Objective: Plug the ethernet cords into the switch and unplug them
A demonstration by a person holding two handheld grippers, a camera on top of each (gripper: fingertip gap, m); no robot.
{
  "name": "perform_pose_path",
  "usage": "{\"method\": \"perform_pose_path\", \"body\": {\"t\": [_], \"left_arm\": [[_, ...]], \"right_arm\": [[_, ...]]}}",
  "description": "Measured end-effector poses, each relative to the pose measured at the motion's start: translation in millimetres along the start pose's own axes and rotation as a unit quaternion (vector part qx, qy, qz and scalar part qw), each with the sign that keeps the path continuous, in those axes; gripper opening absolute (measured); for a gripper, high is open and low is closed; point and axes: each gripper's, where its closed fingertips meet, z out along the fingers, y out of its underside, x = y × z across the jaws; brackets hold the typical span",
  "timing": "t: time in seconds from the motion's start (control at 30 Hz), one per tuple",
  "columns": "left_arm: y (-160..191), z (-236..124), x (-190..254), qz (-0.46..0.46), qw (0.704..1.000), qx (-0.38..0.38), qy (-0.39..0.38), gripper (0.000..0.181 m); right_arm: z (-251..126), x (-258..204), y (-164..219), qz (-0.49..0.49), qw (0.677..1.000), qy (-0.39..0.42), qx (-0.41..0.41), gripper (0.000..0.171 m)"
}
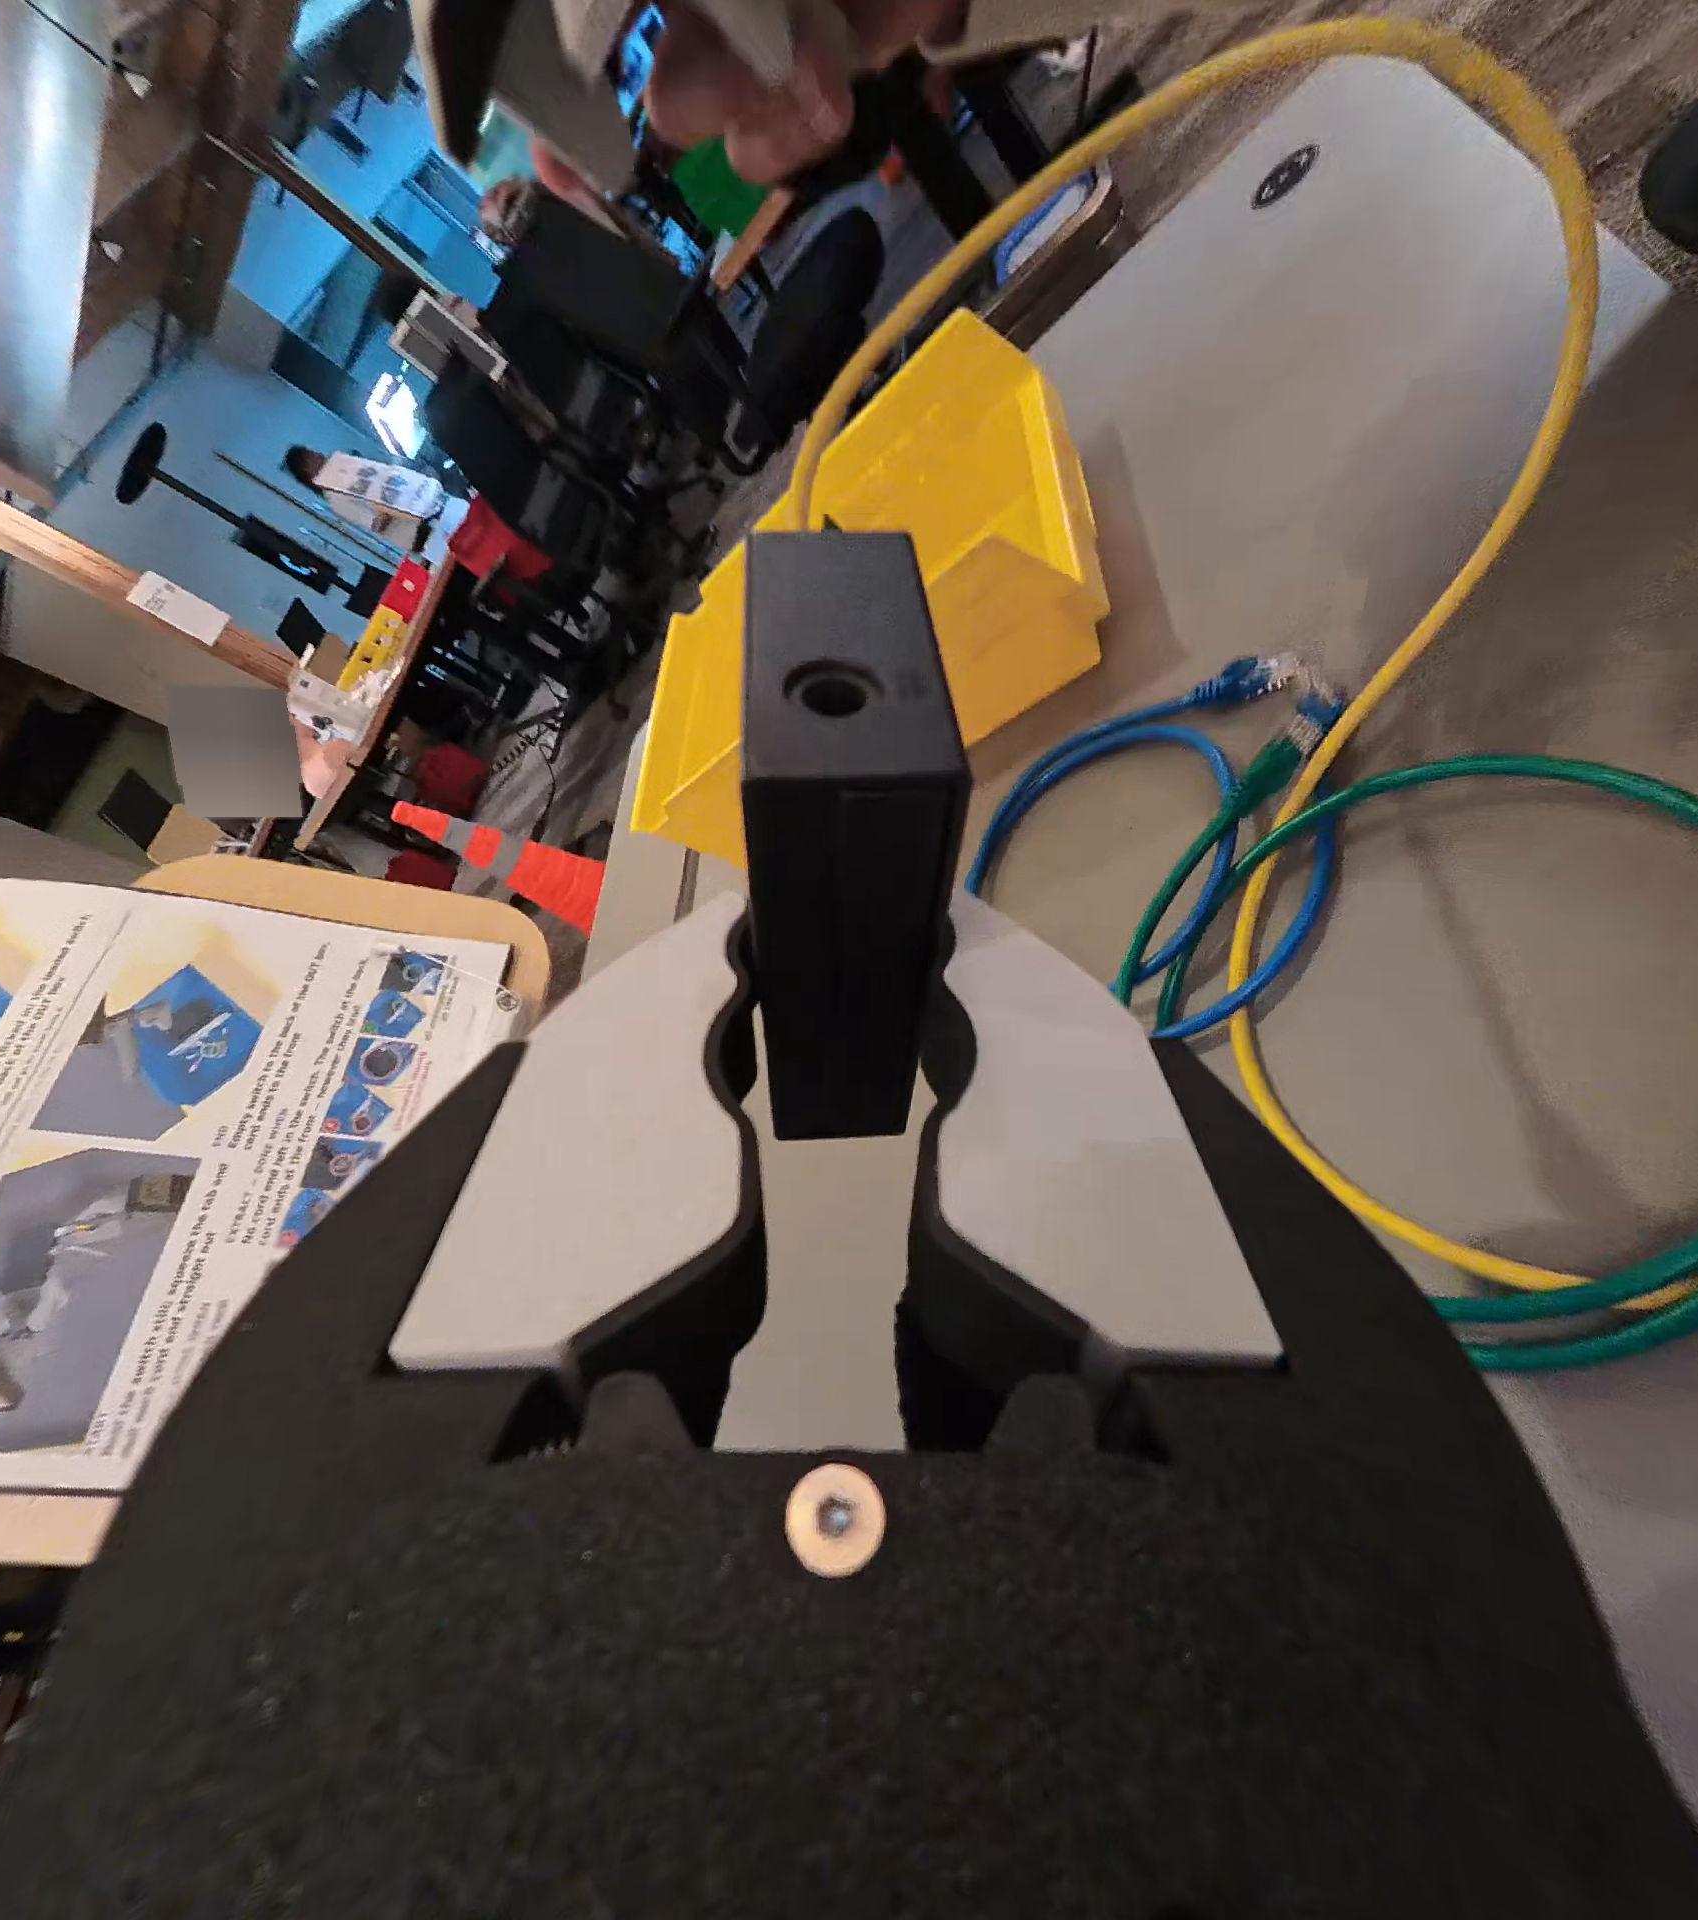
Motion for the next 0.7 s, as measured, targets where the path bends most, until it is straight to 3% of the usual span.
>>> {"method": "perform_pose_path", "body": {"t": [0.07, 0.13, 0.2, 0.27, 0.4, 0.53, 0.7], "left_arm": [[0, 4, 1, -0.008, 1.0, 0.009, 0.009, 0.027], [-5, 10, 1, -0.018, 0.999, 0.029, 0.013, 0.027], [-8, 14, 2, -0.022, 0.999, 0.036, 0.016, 0.027], [-11, 19, 3, -0.014, 0.999, 0.037, 0.015, 0.027], [-20, 25, 8, 0.018, 0.999, 0.034, 0.009, 0.027], [-21, 27, 13, 0.015, 0.999, 0.029, 0.014, 0.027], [-23, 28, 15, -0.019, 0.999, 0.046, 0.01, 0.027]], "right_arm": [[26, -41, -3, -0.089, 0.993, -0.059, -0.044, 0.042], [63, -68, 16, -0.17, 0.979, -0.069, -0.085, 0.047], [88, -75, 42, -0.241, 0.962, -0.067, -0.113, 0.034], [102, -81, 53, -0.231, 0.964, -0.098, -0.092, 0.029], [114, -73, 71, -0.22, 0.963, -0.118, -0.099, 0.037], [114, -86, 69, -0.241, 0.958, -0.141, -0.066, 0.016], [113, -87, 70, -0.242, 0.958, -0.135, -0.071, 0.015]]}}
